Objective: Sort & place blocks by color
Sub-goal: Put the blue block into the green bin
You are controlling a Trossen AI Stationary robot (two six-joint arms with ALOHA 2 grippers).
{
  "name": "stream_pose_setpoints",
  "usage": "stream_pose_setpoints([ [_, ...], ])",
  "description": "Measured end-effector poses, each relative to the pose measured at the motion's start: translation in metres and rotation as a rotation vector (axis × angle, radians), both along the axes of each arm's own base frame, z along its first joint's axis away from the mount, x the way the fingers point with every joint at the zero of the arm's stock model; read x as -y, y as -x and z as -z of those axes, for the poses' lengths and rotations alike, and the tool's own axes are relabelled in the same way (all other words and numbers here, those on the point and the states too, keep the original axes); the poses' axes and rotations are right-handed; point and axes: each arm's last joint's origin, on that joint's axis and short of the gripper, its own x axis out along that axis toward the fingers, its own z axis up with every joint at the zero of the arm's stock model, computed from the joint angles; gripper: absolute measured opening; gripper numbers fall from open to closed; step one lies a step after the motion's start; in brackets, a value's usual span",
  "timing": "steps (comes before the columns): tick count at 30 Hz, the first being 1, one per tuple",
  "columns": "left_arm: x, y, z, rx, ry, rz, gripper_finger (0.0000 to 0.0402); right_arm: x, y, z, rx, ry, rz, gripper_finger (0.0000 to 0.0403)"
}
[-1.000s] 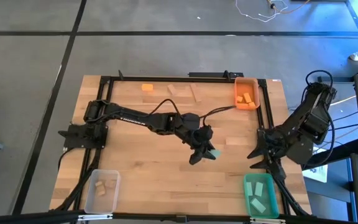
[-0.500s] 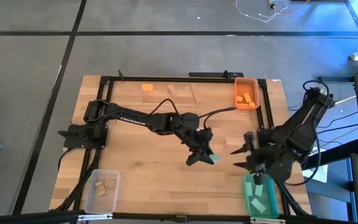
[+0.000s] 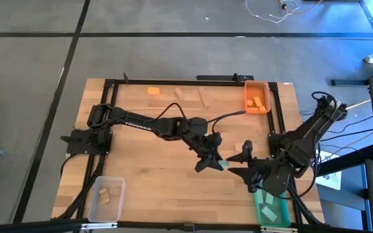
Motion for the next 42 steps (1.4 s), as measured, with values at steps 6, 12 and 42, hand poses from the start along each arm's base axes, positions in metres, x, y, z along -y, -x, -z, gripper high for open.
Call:
stream_pose_setpoints([
  [6, 0.003, 0.000, 0.000, 0.002, 0.000, 0.005, 0.0124, 0.002, -0.005, -0.002, 0.002, -0.013, -0.013, 0.0200],
  [12, 0.003, 0.000, -0.002, 0.017, 0.001, 0.006, 0.0124, 0.005, -0.013, -0.004, -0.005, -0.027, -0.070, 0.0200],
  [42, 0.002, 0.000, -0.004, 0.045, 0.012, 0.058, 0.0124, 0.033, -0.042, -0.006, -0.096, -0.164, -0.230, 0.0119],
])
